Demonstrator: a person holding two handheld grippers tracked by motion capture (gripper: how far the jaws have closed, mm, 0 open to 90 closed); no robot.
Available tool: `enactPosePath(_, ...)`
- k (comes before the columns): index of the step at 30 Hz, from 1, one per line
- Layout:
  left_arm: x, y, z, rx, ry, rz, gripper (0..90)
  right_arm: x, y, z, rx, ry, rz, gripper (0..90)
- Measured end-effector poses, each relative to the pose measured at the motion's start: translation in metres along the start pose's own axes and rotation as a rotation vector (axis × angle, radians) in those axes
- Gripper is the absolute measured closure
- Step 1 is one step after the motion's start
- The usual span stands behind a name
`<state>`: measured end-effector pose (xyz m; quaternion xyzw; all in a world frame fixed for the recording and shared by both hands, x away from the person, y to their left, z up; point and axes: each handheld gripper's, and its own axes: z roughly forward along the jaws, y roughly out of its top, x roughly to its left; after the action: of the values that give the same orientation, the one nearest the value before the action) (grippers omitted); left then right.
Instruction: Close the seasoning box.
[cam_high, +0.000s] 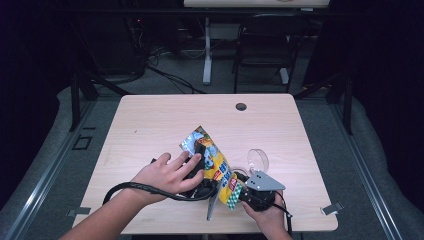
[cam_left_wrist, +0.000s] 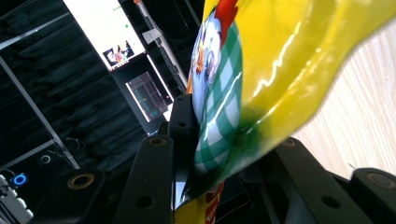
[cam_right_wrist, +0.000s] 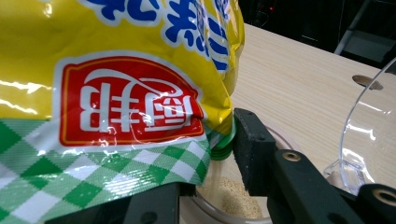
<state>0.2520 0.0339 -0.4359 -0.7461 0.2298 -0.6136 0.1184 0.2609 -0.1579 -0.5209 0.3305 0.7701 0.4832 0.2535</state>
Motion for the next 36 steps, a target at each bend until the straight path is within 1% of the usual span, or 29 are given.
enactPosePath(6, 0.0011, 0.0001, 0.0, 0.002, -0.007, 0.0, 71.8, 0.0004, 0.0, -0.0003, 0.004, 0.003, 0.005, 71.2)
enactPosePath(7, 0.0019, 0.0003, -0.0003, 0.006, -0.006, 0.009, 71.8, 0.0002, 0.0001, -0.0006, 0.006, 0.003, 0.005, 71.2)
enactPosePath(8, 0.0015, 0.0001, -0.0001, 0.008, -0.015, 0.0, 71.8, 0.0001, 0.0002, -0.0008, 0.007, 0.004, 0.008, 71.2)
enactPosePath(11, 0.0017, 0.0003, 0.0003, 0.004, -0.011, -0.001, 71.8, -0.0003, 0.0002, -0.0011, 0.008, 0.008, 0.015, 71.2)
enactPosePath(12, 0.0018, 0.0004, 0.0002, 0.0, -0.004, 0.001, 71.8, -0.0005, 0.0002, -0.0014, 0.01, 0.009, 0.016, 71.2)
enactPosePath(14, 0.0016, 0.0004, 0.0003, 0.003, -0.01, -0.005, 71.8, -0.0007, 0.0002, -0.0014, 0.005, 0.012, 0.021, 71.2)
enactPosePath(15, 0.0018, 0.0005, 0.0007, -0.005, -0.007, -0.005, 71.8, -0.0007, 0.0002, -0.0016, 0.005, 0.011, 0.023, 71.2)
enactPosePath(17, 0.0028, 0.0009, 0.0005, 0.001, -0.011, 0.009, 71.8, -0.0008, 0.0, -0.0018, 0.007, 0.013, 0.027, 71.2)
enactPosePath(21, 0.0037, 0.0014, -0.0001, 0.005, -0.009, 0.019, 71.8, -0.001, 0.0, -0.0023, 0.009, 0.014, 0.024, 71.2)
enactPosePath(22, 0.0035, 0.0015, 0.0003, 0.006, -0.022, 0.018, 71.8, -0.001, 0.0, -0.0023, 0.011, 0.013, 0.022, 71.2)
enactPosePath(23, 0.0029, 0.0015, 0.0006, -0.001, -0.019, 0.01, 71.8, -0.0008, -0.0001, -0.0022, 0.01, 0.011, 0.021, 71.2)
enactPosePath(26, 0.0034, 0.0018, 0.0004, -0.001, -0.013, 0.012, 71.9, -0.0007, -0.0004, -0.002, 0.012, 0.013, 0.02, 71.2)
enactPosePath(27, 0.0024, 0.0017, 0.0011, -0.014, -0.01, -0.009, 71.9, -0.0006, -0.0004, -0.002, 0.01, 0.012, 0.023, 71.2)
enactPosePath(28, 0.0022, 0.0017, 0.0014, -0.016, -0.011, -0.012, 71.9, -0.001, -0.0004, -0.0024, 0.013, 0.011, 0.022, 71.2)
enactPosePath(29, 0.0016, 0.0016, 0.0013, 0.0, -0.03, -0.019, 71.9, -0.0011, -0.0004, -0.0025, 0.011, 0.01, 0.023, 71.2)
enactPosePath(30, 0.0036, 0.0025, 0.0011, 0.003, -0.02, 0.01, 71.9, -0.0014, -0.0005, -0.0027, 0.014, 0.01, 0.023, 71.2)
enactPosePath(31, 0.0026, 0.0026, 0.0014, 0.003, -0.021, 0.003, 71.9, -0.0016, -0.0006, -0.0025, 0.016, 0.01, 0.024, 71.2)
enactPosePath(33, 0.0028, 0.0032, 0.002, 0.005, -0.029, 0.018, 72.0, -0.0018, -0.0013, -0.0019, 0.015, 0.013, 0.027, 71.2)
enactPosePath(36, 0.0032, 0.0034, 0.0025, 0.004, -0.032, 0.024, 72.0, -0.002, -0.0015, -0.0017, 0.016, 0.012, 0.031, 71.2)
